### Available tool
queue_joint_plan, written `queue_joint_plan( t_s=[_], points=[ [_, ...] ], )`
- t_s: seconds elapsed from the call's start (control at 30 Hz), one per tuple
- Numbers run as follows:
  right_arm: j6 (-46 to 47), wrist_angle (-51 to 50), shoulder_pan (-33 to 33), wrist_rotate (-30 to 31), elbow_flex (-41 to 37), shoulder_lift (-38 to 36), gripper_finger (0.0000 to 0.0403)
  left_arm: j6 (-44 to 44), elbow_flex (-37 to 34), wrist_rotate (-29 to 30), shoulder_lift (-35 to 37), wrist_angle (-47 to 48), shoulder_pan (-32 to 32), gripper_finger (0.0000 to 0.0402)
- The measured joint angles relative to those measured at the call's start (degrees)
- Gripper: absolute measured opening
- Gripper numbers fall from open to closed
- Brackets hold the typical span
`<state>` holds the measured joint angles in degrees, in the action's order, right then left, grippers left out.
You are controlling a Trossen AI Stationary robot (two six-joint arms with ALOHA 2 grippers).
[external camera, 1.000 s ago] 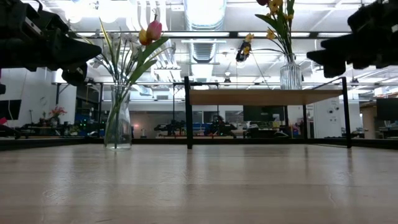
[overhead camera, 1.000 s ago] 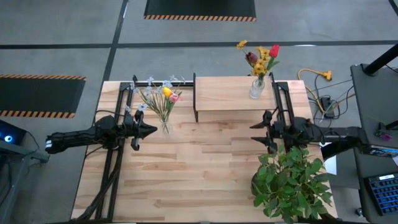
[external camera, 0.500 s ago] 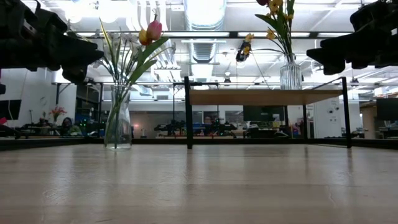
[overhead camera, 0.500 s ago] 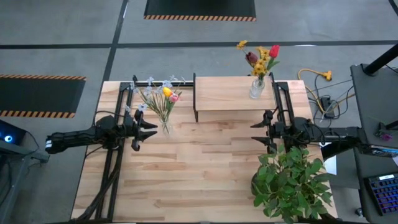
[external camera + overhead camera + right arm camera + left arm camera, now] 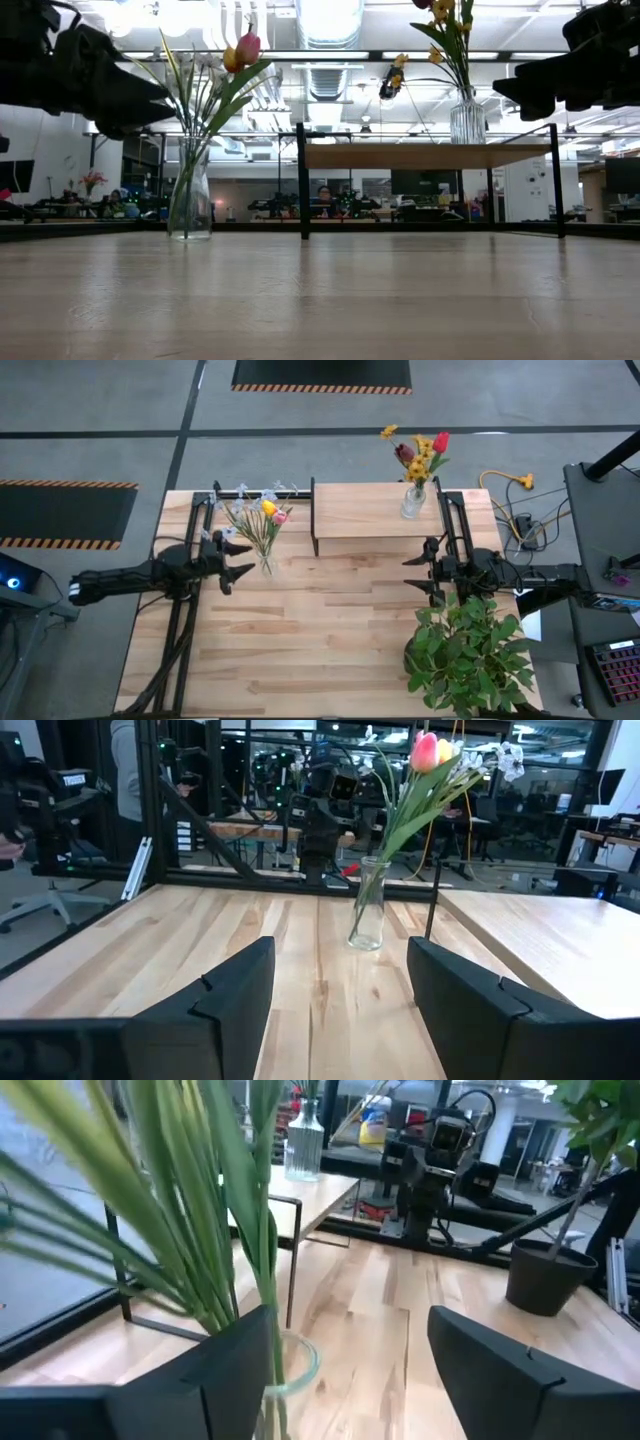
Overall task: Pick and place flowers into a vace then onto a shelf
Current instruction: Put the transparent vase with the flowers on the shelf
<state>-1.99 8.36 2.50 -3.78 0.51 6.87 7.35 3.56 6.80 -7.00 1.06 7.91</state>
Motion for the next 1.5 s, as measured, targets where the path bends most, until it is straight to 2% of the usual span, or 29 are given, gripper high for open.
queue_joint_plan(
  t_s=[0.1, 0.27, 0.3, 0.47, 0.67, 1.07, 1.3, 1.5],
  points=[
    [-0.1, 0.0, 0.0, 0.0, 0.0, 0.0, 0.0219, 0.7, 3.4, -1.8, -2.5, 2.9, 0.0, 0.0251],
    [-0.1, -0.6, 0.0, 0.0, 0.0, 0.0, 0.0219, 9.5, 15.0, 1.2, -7.3, 23.3, -0.1, 0.0240],
    [-0.1, -0.8, 0.0, 0.0, 0.0, 0.0, 0.0219, 10.6, 16.3, 1.1, -8.3, 25.0, -0.4, 0.0237],
    [-0.2, -1.0, 0.0, 0.0, 0.0, 0.0, 0.0219, 13.7, 19.5, 0.6, -12.6, 25.4, -2.0, 0.0225],
    [0.0, -1.1, 0.0, 0.0, 0.0, 0.0, 0.0219, 16.9, 17.4, 1.2, -20.0, 26.3, -3.4, 0.0219],
    [-0.2, -1.5, 0.0, 0.0, 0.0, 0.0, 0.0219, 16.8, 16.7, 12.0, -27.1, 24.3, -8.5, 0.0199],
    [-0.2, -1.8, 0.0, 0.0, 0.0, 0.0, 0.0219, 21.2, 16.7, 11.0, -30.2, 23.9, -9.2, 0.0198],
    [-1.5, -1.8, 0.0, 0.6, 0.0, 0.0, 0.0219, 18.6, 16.7, 11.2, -33.1, 18.6, -9.2, 0.0199]
  ],
)
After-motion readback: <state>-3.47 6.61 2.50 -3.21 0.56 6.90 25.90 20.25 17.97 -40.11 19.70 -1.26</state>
